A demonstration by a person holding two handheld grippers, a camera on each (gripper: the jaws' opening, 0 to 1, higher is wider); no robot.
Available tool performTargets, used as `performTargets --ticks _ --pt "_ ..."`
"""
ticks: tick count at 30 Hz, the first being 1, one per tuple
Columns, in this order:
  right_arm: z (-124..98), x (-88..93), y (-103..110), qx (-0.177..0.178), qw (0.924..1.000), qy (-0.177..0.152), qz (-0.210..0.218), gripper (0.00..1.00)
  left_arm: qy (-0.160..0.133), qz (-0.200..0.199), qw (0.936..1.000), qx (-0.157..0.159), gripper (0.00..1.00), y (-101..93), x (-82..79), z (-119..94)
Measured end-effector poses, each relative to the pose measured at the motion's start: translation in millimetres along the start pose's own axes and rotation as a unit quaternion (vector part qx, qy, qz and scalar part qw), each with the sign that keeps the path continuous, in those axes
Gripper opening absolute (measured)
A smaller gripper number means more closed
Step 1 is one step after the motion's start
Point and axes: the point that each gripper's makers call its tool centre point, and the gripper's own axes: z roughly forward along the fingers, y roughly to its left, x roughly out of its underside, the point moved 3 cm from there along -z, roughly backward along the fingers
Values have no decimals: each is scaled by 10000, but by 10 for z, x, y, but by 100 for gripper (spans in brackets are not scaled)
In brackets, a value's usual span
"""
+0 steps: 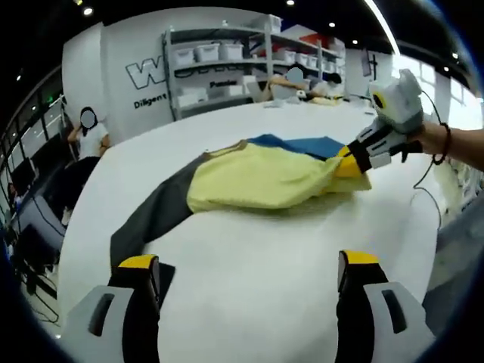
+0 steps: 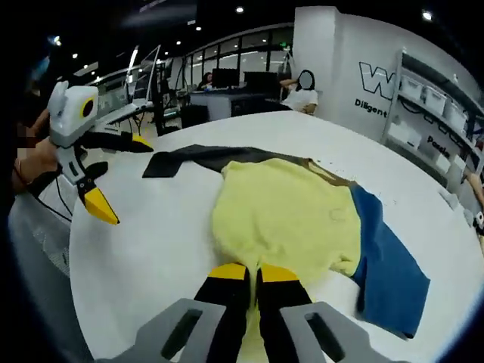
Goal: Fold the garment on the visible template until the final outline fits inside the template.
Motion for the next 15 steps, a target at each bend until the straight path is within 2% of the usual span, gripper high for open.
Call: performTargets --ticks 4,10,15 --pt "-13 -158 -127 -20 9993 -165 346 0 18 37 10000 36 95 -18 -8 30" --pt "11 -351 -323 63 9980 -365 516 0 76 79 9999 82 93 -43 7 72" --pt "85 -424 -506 85 9955 -465 819 0 78 91 9998 129 92 -62 -1 113"
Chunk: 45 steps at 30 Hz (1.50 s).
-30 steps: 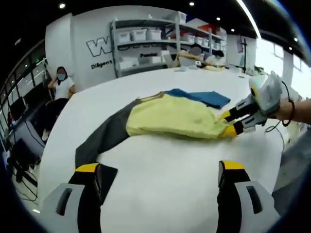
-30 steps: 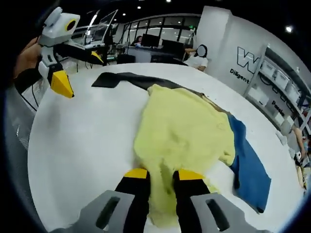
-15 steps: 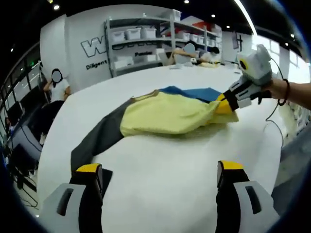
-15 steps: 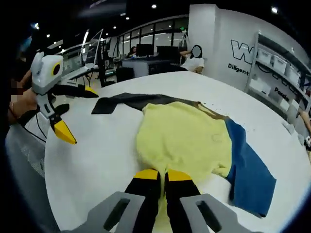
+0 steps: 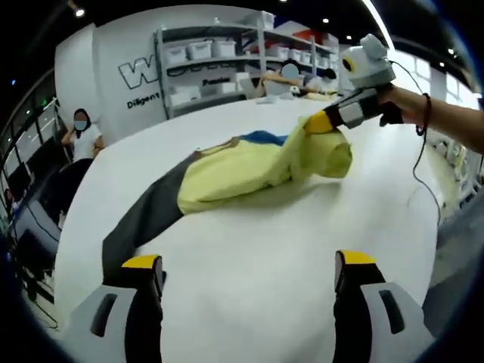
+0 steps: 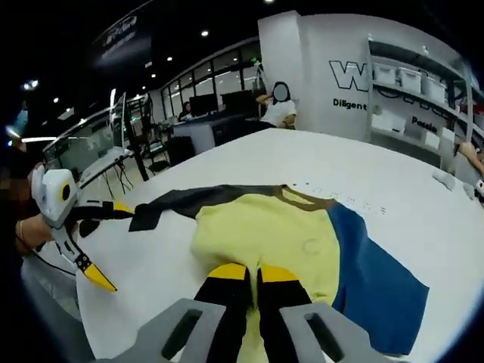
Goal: Fold the garment on the visible template until the final outline fits inside the template.
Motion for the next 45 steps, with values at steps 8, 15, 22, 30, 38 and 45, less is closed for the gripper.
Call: performTargets --ticks 8,15,22,30,38,45 --pt "130 -114 -234 78 9982 -119 583 0 70 48 9999 95 88 -52 -5 125" --pt "263 -108 -395 143 9955 -73 931 0 37 65 9997 226 84 -134 -67 251" --pt "432 -53 -578 378 9919 113 1207 0 1 117 9991 412 78 -252 -146 427" --pt "576 28 -776 740 9897 339 1175 0 -158 117 9983 540 69 -342 -301 630" --pt "687 118 -935 1040 9881 481 1023 0 -274 68 9972 686 60 -465 -436 823" --pt "749 244 -1042 1317 9835 637 1061 0 -352 52 9958 842 53 -588 -570 1009"
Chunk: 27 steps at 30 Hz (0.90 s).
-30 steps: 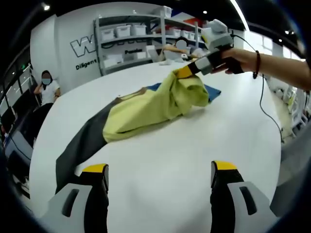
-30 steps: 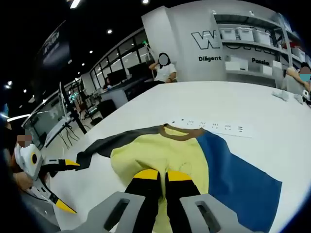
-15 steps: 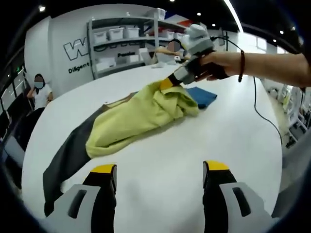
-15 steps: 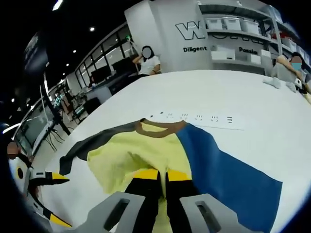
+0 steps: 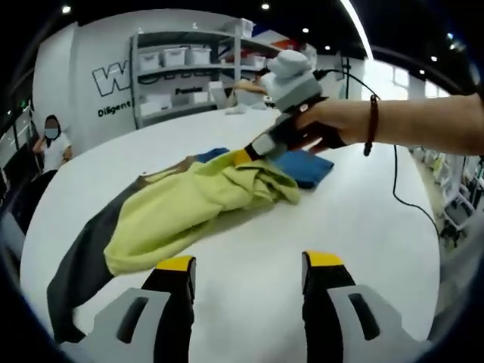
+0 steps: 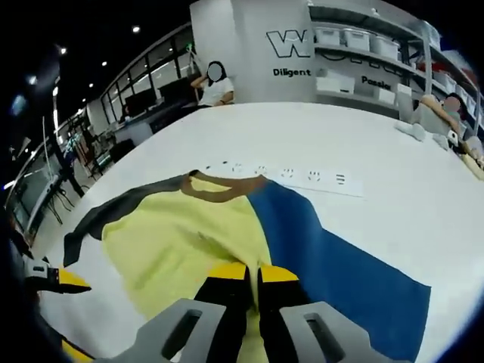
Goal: Fold the garment on the visible template until the final outline fits inside the template.
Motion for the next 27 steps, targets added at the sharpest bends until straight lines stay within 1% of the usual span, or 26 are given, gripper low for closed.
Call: performTargets --ticks 3,5,11,13,15,18,20,22,27 --pt "51 92 -31 83 9997 106 222 0 -43 -34 10000 73 49 -46 -43 70" --pt "65 108 -30 64 9994 49 341 0 -75 -52 9999 119 48 -73 -61 117" --pt "70 94 -29 39 9994 53 341 0 -61 -140 9998 157 44 -110 -85 286" --pt "72 97 -28 42 9992 41 399 0 -77 -161 9996 197 42 -128 -103 342" --pt "73 98 -27 35 9991 45 422 0 -44 -319 9991 267 40 -164 -127 410" --pt "73 101 -28 12 9989 49 467 0 -132 -456 9984 301 37 -211 -188 493" --pt "75 102 -31 -11 9987 50 511 0 -164 -439 9984 322 35 -242 -212 546" --pt "74 100 -34 -54 9983 84 572 0 -114 -408 9984 362 34 -274 -215 623" --pt "71 102 -18 -72 9985 163 510 0 -143 -587 9976 325 33 -275 -238 768"
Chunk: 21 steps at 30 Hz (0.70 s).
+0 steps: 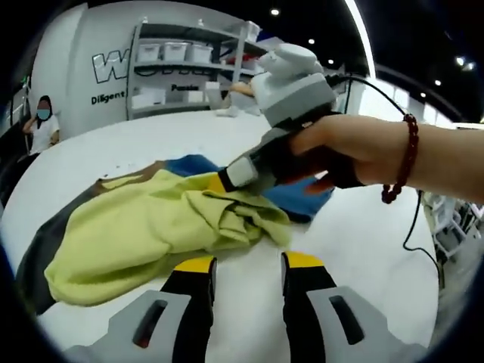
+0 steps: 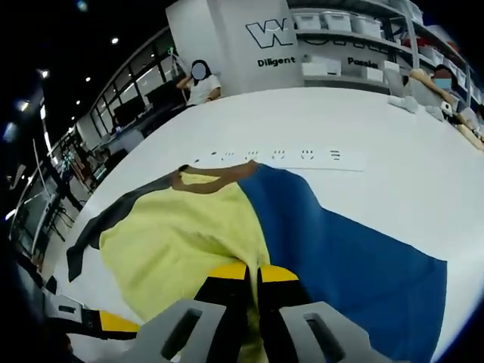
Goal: Fold the garment on the visible template until the final outline fits inside the template.
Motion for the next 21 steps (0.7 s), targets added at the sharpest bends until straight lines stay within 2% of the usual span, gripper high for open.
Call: performTargets --ticks 8,13,21 --pt "11 -2 4 -78 10000 3 -16 0 -110 -509 9986 -104 26 98 -58 166" --pt "13 0 7 -93 10000 -35 0 0 -69 -659 9977 -126 21 135 -78 209" --pt "12 3 5 -73 10000 -10 -16 0 -11 -680 9976 -101 12 143 -63 244"
